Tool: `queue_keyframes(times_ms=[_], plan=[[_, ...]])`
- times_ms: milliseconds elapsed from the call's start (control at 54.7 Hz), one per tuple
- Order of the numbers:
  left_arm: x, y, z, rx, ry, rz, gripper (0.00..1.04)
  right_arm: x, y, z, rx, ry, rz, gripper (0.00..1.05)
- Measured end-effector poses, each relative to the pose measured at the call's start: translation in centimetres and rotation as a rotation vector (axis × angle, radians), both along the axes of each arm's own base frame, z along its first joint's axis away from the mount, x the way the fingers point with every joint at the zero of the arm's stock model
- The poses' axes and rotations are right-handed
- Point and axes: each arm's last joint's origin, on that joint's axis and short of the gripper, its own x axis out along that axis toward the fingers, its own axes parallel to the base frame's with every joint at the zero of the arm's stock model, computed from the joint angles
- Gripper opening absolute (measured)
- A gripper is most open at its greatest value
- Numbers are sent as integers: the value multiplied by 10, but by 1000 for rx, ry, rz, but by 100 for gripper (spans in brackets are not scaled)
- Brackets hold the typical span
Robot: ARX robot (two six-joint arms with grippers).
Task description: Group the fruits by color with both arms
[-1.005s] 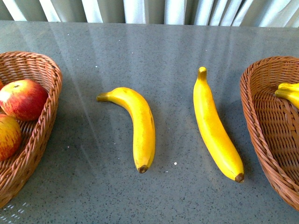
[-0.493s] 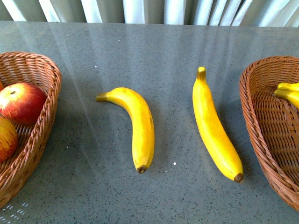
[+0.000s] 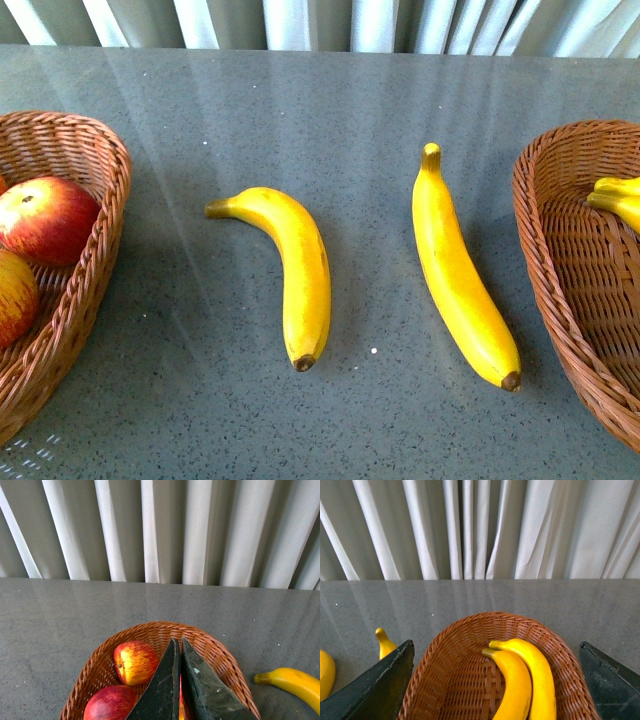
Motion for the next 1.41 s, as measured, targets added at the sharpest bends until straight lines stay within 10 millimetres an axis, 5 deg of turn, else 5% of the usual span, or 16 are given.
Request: queue_keyframes(times_ms=[1169,1407], plan=[[-34,0,-2,-2,8,0,2,0,0,0,0,0,0,96],[-34,0,-2,-2,8,0,47,0,0,0,0,0,0,96]])
